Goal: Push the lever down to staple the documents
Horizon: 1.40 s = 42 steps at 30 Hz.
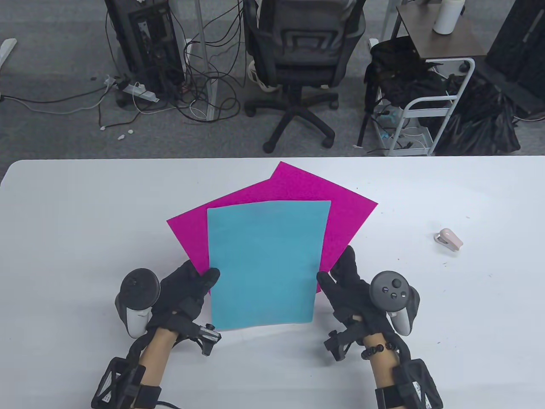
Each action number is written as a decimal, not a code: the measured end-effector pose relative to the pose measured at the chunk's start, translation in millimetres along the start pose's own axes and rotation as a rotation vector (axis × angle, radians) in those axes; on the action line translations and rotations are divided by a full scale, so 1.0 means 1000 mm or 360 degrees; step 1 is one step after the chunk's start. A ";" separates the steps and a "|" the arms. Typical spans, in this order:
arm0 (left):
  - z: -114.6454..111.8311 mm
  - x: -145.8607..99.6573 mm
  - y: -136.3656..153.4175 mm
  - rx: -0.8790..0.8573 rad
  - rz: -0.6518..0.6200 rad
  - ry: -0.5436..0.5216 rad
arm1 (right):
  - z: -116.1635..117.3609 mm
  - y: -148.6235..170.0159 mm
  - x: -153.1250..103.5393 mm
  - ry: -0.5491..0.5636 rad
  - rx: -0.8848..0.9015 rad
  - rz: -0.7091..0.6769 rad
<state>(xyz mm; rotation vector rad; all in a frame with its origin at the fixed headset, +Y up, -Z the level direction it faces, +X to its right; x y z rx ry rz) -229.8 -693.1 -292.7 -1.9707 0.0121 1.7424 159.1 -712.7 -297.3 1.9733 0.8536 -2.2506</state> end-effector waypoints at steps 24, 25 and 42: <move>0.000 0.000 -0.025 0.0220 -0.0405 0.0283 | -0.021 -0.046 -0.008 0.0283 -0.0026 -0.0448; 0.000 0.000 -0.024 0.0216 -0.0405 0.0315 | -0.019 -0.048 -0.008 0.0270 -0.0027 -0.0457; -0.003 0.001 -0.008 -0.0230 -0.0311 0.0426 | 0.009 -0.039 -0.005 0.0028 0.0060 -0.0347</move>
Point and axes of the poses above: the tracker on the back of each hand, its own y axis roughly to the little-finger side, its own x axis roughly from the wrist to the fingertips, z = x × y, the point moved 1 cm from there along x, roughly from the wrist to the fingertips, and after that the axes turned 9 degrees about -z, right-handed, at the moved point
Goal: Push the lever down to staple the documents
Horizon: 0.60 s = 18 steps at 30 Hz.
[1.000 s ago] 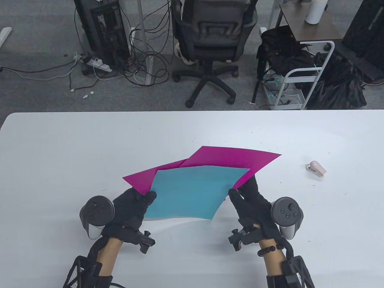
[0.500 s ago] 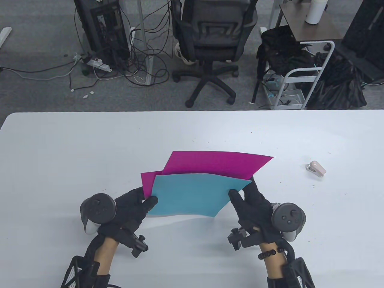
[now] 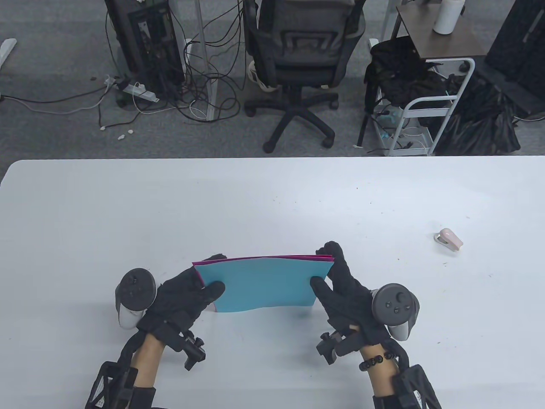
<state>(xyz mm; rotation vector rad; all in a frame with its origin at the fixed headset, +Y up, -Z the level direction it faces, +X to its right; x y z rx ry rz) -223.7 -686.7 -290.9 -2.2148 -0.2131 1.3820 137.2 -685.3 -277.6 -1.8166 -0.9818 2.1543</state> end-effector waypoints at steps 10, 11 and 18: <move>-0.017 0.001 0.014 -0.0211 0.0049 -0.0031 | 0.017 0.006 -0.002 -0.0034 0.0059 0.0085; -0.017 0.000 0.015 -0.0197 0.0044 -0.0026 | 0.017 0.009 -0.002 -0.0048 0.0073 0.0110; -0.018 -0.001 0.025 -0.0127 0.0073 0.0057 | 0.016 0.016 -0.002 -0.0103 0.0083 0.0150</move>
Point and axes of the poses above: the tracker on the back of each hand, its own y axis roughly to the little-finger side, its own x axis roughly from the wrist to the fingertips, z = x × y, the point moved 1 cm from there along x, roughly from the wrist to the fingertips, and after that the axes turned 9 degrees about -z, right-handed, at the moved point
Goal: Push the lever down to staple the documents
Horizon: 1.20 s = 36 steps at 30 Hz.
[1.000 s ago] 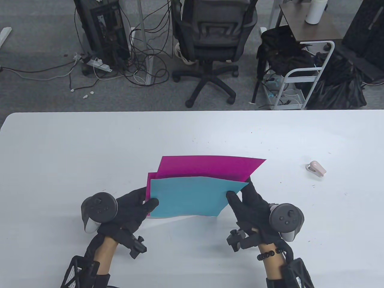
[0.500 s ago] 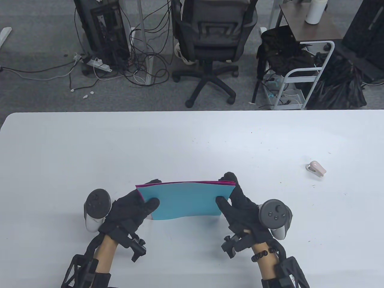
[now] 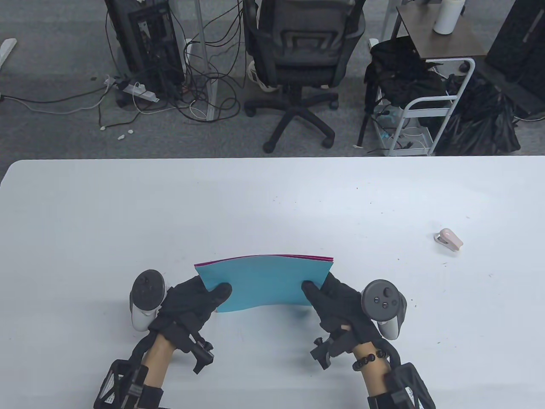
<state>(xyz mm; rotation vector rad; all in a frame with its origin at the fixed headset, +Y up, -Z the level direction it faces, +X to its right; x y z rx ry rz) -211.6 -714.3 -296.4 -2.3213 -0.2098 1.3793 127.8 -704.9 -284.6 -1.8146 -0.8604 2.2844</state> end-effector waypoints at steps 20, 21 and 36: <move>0.002 -0.002 0.002 0.0284 0.0002 -0.0017 | 0.000 0.004 -0.001 -0.0013 -0.0140 0.0015; 0.002 -0.002 0.006 0.0275 0.0015 -0.0006 | 0.000 0.006 -0.001 -0.0019 -0.0137 0.0025; -0.001 -0.002 0.012 0.0247 0.0041 0.0034 | 0.000 0.010 -0.001 -0.0044 -0.0159 0.0040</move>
Point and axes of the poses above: the tracker on the back of each hand, its own y axis roughly to the little-finger side, its own x axis roughly from the wrist to the fingertips, z = x × y, the point moved 1 cm from there along x, roughly from the wrist to the fingertips, and after that the axes turned 9 degrees about -z, right-handed, at the moved point
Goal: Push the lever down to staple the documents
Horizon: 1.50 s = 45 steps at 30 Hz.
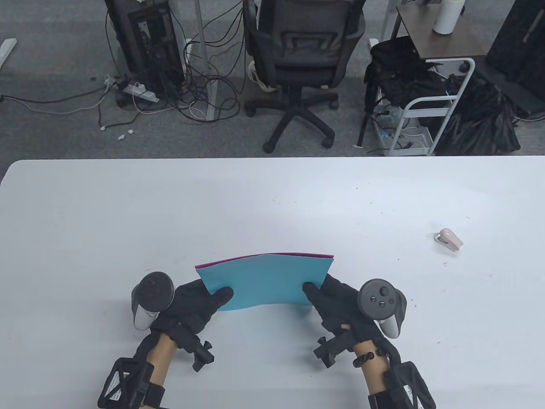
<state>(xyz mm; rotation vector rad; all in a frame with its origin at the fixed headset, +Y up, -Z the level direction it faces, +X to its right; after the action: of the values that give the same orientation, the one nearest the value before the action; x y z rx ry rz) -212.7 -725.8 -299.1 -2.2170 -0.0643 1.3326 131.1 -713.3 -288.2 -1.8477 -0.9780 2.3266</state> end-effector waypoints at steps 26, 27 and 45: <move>0.002 -0.001 -0.006 0.0104 -0.0006 -0.0012 | -0.001 0.001 0.000 0.0002 -0.0040 0.0015; 0.004 -0.001 -0.009 0.0136 -0.0014 -0.0057 | -0.002 0.001 0.001 -0.0001 -0.0043 0.0016; 0.054 -0.029 -0.019 0.0258 -0.0063 -0.0454 | -0.131 0.080 0.038 0.0003 -0.1101 0.0404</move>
<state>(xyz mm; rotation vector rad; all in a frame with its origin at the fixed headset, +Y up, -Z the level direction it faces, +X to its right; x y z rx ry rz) -267.5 -695.1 -286.1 -1.8719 -0.1009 1.5651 264.2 -703.2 -373.1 -2.3016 -1.8238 2.2839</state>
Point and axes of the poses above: the tracker on the back of each hand, its own y axis roughly to the little-finger side, its own x axis roughly from the wrist to the fingertips, z = x × y, the point moved 1 cm from there along x, roughly from the wrist to the fingertips, and after that the axes turned 9 degrees about -z, right-handed, at the moved point
